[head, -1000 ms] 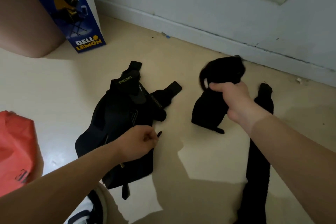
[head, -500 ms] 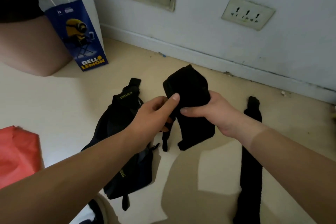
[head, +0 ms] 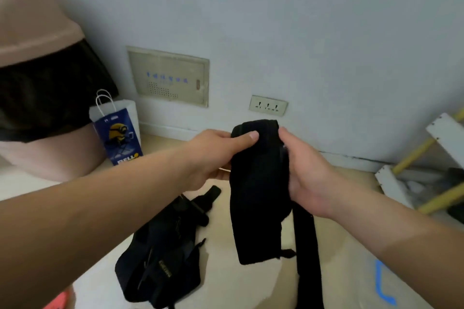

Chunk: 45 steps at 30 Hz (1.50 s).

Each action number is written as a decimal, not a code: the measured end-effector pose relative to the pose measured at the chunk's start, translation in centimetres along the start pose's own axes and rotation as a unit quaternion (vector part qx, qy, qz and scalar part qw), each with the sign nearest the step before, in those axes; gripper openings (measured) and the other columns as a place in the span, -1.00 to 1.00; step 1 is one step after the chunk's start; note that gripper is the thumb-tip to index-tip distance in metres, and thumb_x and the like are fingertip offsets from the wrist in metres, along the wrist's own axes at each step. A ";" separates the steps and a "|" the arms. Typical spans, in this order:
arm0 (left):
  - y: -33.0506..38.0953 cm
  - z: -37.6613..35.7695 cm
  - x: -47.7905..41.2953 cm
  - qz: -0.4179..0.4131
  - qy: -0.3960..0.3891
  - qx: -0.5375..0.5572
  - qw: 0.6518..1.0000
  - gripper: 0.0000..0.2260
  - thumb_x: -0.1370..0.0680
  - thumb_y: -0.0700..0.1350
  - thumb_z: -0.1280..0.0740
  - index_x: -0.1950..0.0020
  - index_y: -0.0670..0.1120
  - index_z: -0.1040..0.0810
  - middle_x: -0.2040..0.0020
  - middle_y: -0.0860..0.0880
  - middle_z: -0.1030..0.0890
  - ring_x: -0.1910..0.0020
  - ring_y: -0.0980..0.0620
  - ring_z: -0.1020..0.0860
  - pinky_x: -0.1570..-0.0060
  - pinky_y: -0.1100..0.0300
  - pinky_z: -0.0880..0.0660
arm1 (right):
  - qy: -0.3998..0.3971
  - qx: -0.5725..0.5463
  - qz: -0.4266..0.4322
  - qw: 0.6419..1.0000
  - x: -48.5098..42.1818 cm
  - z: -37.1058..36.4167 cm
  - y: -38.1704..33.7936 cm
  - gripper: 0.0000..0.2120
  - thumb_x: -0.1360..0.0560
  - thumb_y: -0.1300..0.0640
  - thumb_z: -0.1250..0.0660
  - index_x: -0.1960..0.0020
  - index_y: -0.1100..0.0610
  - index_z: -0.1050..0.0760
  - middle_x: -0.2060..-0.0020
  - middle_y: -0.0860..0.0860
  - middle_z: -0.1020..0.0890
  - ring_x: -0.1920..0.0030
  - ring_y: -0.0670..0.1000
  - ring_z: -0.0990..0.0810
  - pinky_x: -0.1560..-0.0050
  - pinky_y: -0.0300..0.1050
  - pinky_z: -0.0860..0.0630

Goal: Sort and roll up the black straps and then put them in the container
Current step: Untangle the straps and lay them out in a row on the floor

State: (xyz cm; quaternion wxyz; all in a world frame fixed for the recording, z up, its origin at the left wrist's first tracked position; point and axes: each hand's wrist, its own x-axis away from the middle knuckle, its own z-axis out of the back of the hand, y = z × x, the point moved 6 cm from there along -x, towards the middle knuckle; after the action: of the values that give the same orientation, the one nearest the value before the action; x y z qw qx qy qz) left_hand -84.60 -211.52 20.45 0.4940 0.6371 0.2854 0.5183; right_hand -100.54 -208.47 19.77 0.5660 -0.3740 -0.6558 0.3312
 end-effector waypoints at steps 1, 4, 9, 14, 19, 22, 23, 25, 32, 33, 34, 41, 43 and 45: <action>1.1 -0.5 1.0 -0.012 0.006 -0.002 1.000 -0.66 -0.60 0.13 -0.45 -0.14 -0.13 -0.71 0.01 -0.03 -0.79 -0.01 -0.03 -0.76 -0.09 0.03 -0.69 | 0.009 -0.019 0.008 1.000 1.6 0.0 -0.7 -0.42 -0.70 -0.28 -0.09 -0.30 0.09 -0.69 -0.16 0.14 -0.76 -0.19 0.20 -0.75 -0.36 0.18 -0.55; 3.0 -2.0 3.8 -0.052 0.025 0.011 0.998 -0.71 -0.61 0.08 -0.47 -0.12 -0.14 -0.73 0.04 -0.03 -0.79 0.03 -0.01 -0.76 -0.02 0.05 -0.68 | 0.027 -0.061 0.015 0.998 5.5 0.4 -1.8 -0.37 -0.69 -0.22 -0.02 -0.26 0.17 -0.70 -0.13 0.22 -0.76 -0.18 0.27 -0.74 -0.32 0.22 -0.57; 1.9 -3.4 7.1 -0.076 0.090 0.040 0.992 -0.74 -0.61 0.06 -0.47 0.03 -0.13 -0.75 0.11 -0.07 -0.79 0.04 -0.10 -0.77 -0.05 0.03 -0.67 | 0.011 -0.118 0.009 0.993 9.0 0.7 -0.4 -0.45 -0.64 0.00 0.00 -0.30 0.26 -0.64 -0.16 0.27 -0.73 -0.22 0.29 -0.71 -0.32 0.22 -0.55; 0.9 -3.7 8.5 -0.100 0.127 0.015 0.987 -0.74 -0.61 0.02 -0.47 0.08 -0.17 -0.74 0.18 -0.11 -0.77 0.21 -0.04 -0.74 0.18 0.14 -0.66 | 0.010 -0.098 0.014 0.995 8.5 1.8 1.9 -0.54 -0.67 0.06 -0.09 -0.33 0.24 -0.64 -0.18 0.23 -0.74 -0.23 0.27 -0.71 -0.28 0.20 -0.61; 1.2 -2.4 8.4 -0.131 0.145 0.029 0.980 -0.74 -0.53 -0.06 -0.55 -0.02 -0.24 -0.65 0.06 -0.28 -0.74 0.18 -0.19 -0.72 0.13 0.01 -0.70 | 0.010 -0.072 0.032 0.997 7.8 3.1 1.4 -0.61 -0.70 0.09 -0.14 -0.30 0.22 -0.67 -0.19 0.18 -0.74 -0.24 0.21 -0.72 -0.25 0.14 -0.59; 0.6 -2.9 7.6 -0.110 0.091 0.087 0.986 -0.68 -0.58 -0.16 -0.48 -0.15 -0.39 -0.55 0.03 -0.25 -0.74 0.14 -0.07 -0.72 0.13 0.12 -0.66 | 0.065 -0.044 0.038 0.996 6.2 4.9 1.8 -0.64 -0.69 0.10 -0.19 -0.28 0.23 -0.67 -0.18 0.20 -0.74 -0.18 0.25 -0.73 -0.22 0.18 -0.60; 0.4 -3.0 7.3 -0.104 0.072 0.103 0.987 -0.72 -0.59 -0.18 -0.47 -0.15 -0.39 -0.57 0.03 -0.23 -0.74 0.09 -0.09 -0.71 0.04 0.05 -0.63 | 0.085 -0.043 0.041 0.995 5.6 5.6 1.8 -0.65 -0.68 0.10 -0.20 -0.28 0.22 -0.66 -0.16 0.21 -0.74 -0.13 0.26 -0.74 -0.20 0.19 -0.60; 0.0 -3.0 6.5 -0.091 0.053 0.137 0.985 -0.78 -0.51 -0.22 -0.46 -0.07 -0.33 -0.62 0.01 -0.23 -0.70 -0.01 -0.17 -0.66 -0.13 -0.11 -0.54 | 0.116 -0.058 0.049 0.990 4.6 6.7 1.3 -0.67 -0.69 0.09 -0.20 -0.31 0.20 -0.63 -0.07 0.22 -0.74 0.03 0.22 -0.74 -0.04 0.13 -0.64; -1.0 -3.8 5.1 -0.044 0.027 0.150 0.987 -0.78 -0.51 -0.23 -0.36 -0.14 -0.16 -0.65 -0.05 -0.18 -0.72 -0.05 -0.16 -0.67 -0.08 -0.03 -0.51 | 0.076 -0.084 0.052 0.992 3.5 7.1 0.3 -0.65 -0.73 0.03 -0.18 -0.35 0.15 -0.61 -0.19 0.21 -0.73 -0.18 0.29 -0.73 0.01 0.14 -0.70; -1.1 -4.1 5.1 -0.030 0.018 0.149 0.988 -0.76 -0.54 -0.18 -0.36 -0.19 -0.14 -0.66 -0.10 -0.18 -0.73 -0.08 -0.14 -0.69 -0.12 -0.02 -0.52 | 0.063 -0.075 0.060 0.993 3.6 6.9 0.2 -0.70 -0.72 0.03 -0.24 -0.32 0.13 -0.63 -0.15 0.19 -0.75 -0.13 0.29 -0.74 -0.03 0.18 -0.68; -1.1 -4.5 4.9 -0.016 0.006 0.144 0.989 -0.75 -0.57 -0.10 -0.37 -0.22 -0.11 -0.68 -0.14 -0.15 -0.74 -0.13 -0.11 -0.70 -0.18 -0.02 -0.52 | 0.052 -0.058 0.071 0.994 3.8 6.6 0.1 -0.75 -0.69 0.05 -0.31 -0.27 0.12 -0.65 -0.08 0.17 -0.75 -0.06 0.26 -0.75 -0.04 0.19 -0.66; -1.2 -5.0 5.2 0.013 0.012 0.114 0.993 -0.77 -0.63 0.01 -0.43 -0.19 -0.08 -0.72 -0.10 -0.10 -0.77 -0.09 -0.07 -0.75 -0.17 0.02 -0.60 | 0.044 0.074 0.137 0.987 4.3 5.0 -0.1 -0.81 -0.62 0.18 -0.44 -0.22 0.04 -0.64 -0.09 0.06 -0.77 -0.15 0.12 -0.75 -0.33 0.18 -0.61; -0.9 -4.7 5.3 -0.009 0.009 0.107 0.994 -0.81 -0.62 -0.06 -0.43 -0.18 -0.09 -0.72 -0.08 -0.11 -0.77 -0.04 -0.07 -0.75 -0.04 0.11 -0.61 | 0.067 0.082 0.135 0.985 3.8 5.4 0.1 -0.81 -0.59 0.13 -0.44 -0.19 0.02 -0.65 -0.08 0.06 -0.77 -0.17 0.14 -0.74 -0.37 0.25 -0.57; -0.8 -4.4 5.4 -0.025 -0.004 0.107 0.994 -0.81 -0.60 -0.11 -0.44 -0.16 -0.14 -0.73 -0.07 -0.14 -0.77 0.02 -0.06 -0.74 0.06 0.18 -0.59 | 0.095 0.067 0.126 0.985 3.2 6.1 0.4 -0.81 -0.57 0.13 -0.43 -0.18 0.01 -0.65 -0.09 0.08 -0.77 -0.18 0.18 -0.72 -0.38 0.30 -0.54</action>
State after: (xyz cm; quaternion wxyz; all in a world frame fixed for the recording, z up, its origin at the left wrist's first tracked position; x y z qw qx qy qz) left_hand -87.01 -205.05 21.66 0.4373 0.6808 0.3533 0.4696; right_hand -106.78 -205.57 20.17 0.6031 -0.4445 -0.5234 0.4059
